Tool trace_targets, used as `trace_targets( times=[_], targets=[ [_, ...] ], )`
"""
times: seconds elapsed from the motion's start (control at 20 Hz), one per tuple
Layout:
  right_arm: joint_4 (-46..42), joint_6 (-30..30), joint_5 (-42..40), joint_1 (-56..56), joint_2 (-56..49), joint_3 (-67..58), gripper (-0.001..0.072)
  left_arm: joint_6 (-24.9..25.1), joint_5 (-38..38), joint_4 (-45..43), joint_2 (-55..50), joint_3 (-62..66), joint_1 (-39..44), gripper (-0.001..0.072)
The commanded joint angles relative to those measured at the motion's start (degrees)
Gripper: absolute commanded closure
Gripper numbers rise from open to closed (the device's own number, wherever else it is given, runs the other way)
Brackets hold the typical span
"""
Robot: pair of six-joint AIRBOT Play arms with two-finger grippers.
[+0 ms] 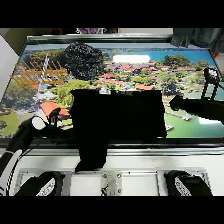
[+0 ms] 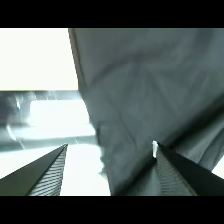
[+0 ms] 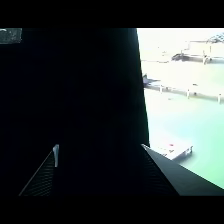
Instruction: Fold the clothes and pants, and hang the long-sleeved shirts on hangers.
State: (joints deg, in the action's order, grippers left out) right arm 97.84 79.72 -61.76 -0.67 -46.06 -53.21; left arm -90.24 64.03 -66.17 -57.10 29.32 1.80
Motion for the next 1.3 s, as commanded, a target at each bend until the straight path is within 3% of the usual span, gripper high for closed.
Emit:
trace_targets(
  times=[0.0, 0.55, 0.65, 0.7, 0.8, 0.95, 1.1, 1.25],
  targets=[
    [2.8, 0.0, -0.4, 0.0, 1.4, 0.8, 0.0155, -1.4, -5.1, 4.5, 3.0, -7.3, 4.7, 0.0141],
    [2.9, 0.0, -1.1, 0.0, 2.2, 0.8, 0.0155, -7.0, -12.2, 6.3, -11.8, 0.3, 15.9, 0.0151],
    [2.9, -0.5, -3.0, 0.0, 2.7, 0.8, 0.0155, -7.2, -12.2, 6.3, -12.3, 1.8, 16.8, 0.0548],
    [2.4, -0.5, -5.7, -0.2, 2.7, 0.8, 0.0155, -7.1, -12.0, 6.2, -11.8, 2.3, 17.0, 0.0680],
    [2.3, -1.6, -11.3, -2.4, 2.9, 3.1, 0.0154, -7.1, -11.9, 5.7, -9.2, 2.3, 17.0, 0.0682],
    [2.5, -10.0, -12.1, -9.6, 3.6, 13.8, 0.0154, -7.1, -11.1, 5.9, -4.5, 2.3, 17.0, 0.0682],
    [6.6, -18.5, -4.7, -14.6, 3.5, 25.4, 0.0154, -7.1, -10.9, 5.8, -0.9, 2.3, 17.0, 0.0682],
    [15.2, -21.5, 7.8, -14.8, 3.4, 33.2, 0.0156, -7.1, -10.4, 5.8, 0.9, 2.3, 17.0, 0.0682]
  ],
)
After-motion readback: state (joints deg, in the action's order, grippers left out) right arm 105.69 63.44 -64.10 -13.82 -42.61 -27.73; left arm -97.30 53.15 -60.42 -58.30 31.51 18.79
